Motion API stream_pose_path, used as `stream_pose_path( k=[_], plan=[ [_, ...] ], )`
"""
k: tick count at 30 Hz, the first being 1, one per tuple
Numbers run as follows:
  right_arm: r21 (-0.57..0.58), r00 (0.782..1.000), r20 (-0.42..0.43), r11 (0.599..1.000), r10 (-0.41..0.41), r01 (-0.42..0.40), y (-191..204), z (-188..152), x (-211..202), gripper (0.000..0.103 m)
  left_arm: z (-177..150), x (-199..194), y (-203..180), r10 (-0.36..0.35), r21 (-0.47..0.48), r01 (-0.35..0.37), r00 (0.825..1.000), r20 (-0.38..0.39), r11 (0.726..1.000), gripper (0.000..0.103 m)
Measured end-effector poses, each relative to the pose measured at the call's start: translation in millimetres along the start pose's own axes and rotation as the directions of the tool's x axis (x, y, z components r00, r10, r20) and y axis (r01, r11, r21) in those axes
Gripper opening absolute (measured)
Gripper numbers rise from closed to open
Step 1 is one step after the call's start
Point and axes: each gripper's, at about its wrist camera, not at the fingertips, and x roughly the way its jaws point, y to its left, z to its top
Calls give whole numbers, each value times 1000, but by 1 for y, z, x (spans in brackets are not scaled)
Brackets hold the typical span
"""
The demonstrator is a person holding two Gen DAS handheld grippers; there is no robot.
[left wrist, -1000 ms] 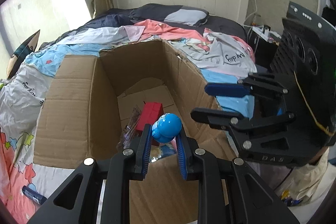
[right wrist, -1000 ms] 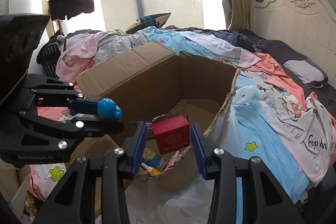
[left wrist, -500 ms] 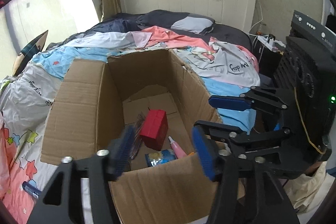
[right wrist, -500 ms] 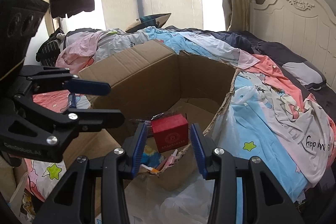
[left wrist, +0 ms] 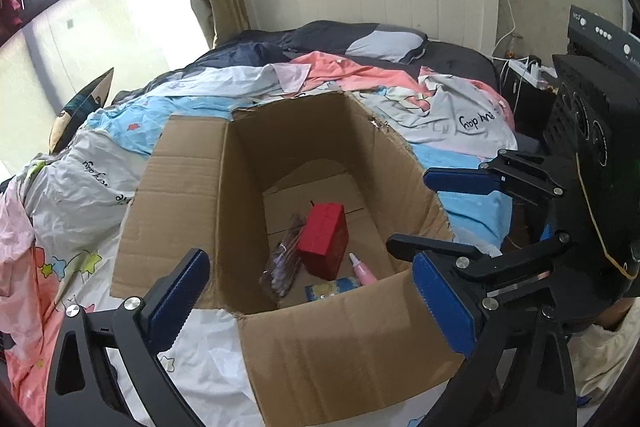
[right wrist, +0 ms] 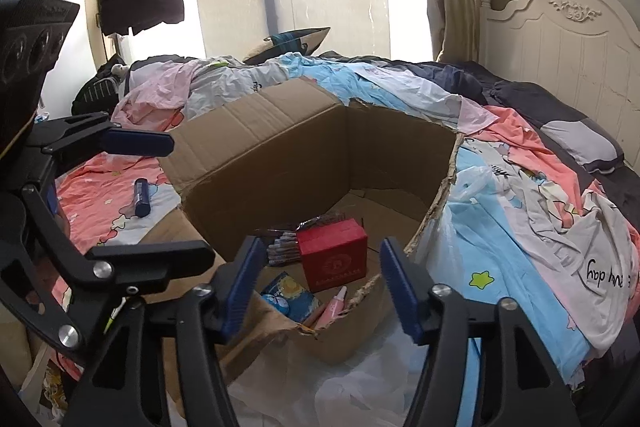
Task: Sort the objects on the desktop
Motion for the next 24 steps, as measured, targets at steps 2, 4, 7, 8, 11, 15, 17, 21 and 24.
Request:
stream_pose_path(
  k=[2,4,7,8,11,15,17,21,24],
  plan=[
    [7,1000,2,1000,-5,5,0,1,0,67,-2,-2,3,5,-10,-5,1000,-1,1000,103],
    [19,999,8,999,-35,35,0,2,-2,76,-4,-5,4,23,-7,-23,1000,11,1000,103],
    [39,999,17,999,-34,33,-2,4,-5,78,-9,-8,4,42,-1,-42,999,27,999,103],
    [43,999,18,998,-39,38,-2,4,-6,78,-10,-10,5,47,0,-47,998,31,999,103],
    [32,998,21,997,-66,65,2,6,-8,79,-13,-12,5,54,6,-54,998,27,999,103],
    [12,997,6,997,-70,70,11,5,-7,79,-18,-18,6,52,12,-53,998,37,999,103],
    [3,998,-1,998,-66,66,16,4,-7,79,-20,-21,7,53,11,-53,998,41,999,103],
    [-15,997,-7,997,-75,75,26,4,-7,79,-27,-27,12,64,1,-65,997,48,998,103],
    [-25,997,-2,997,-77,77,35,5,-9,79,-33,-33,16,69,-3,-69,996,51,998,103]
  ],
)
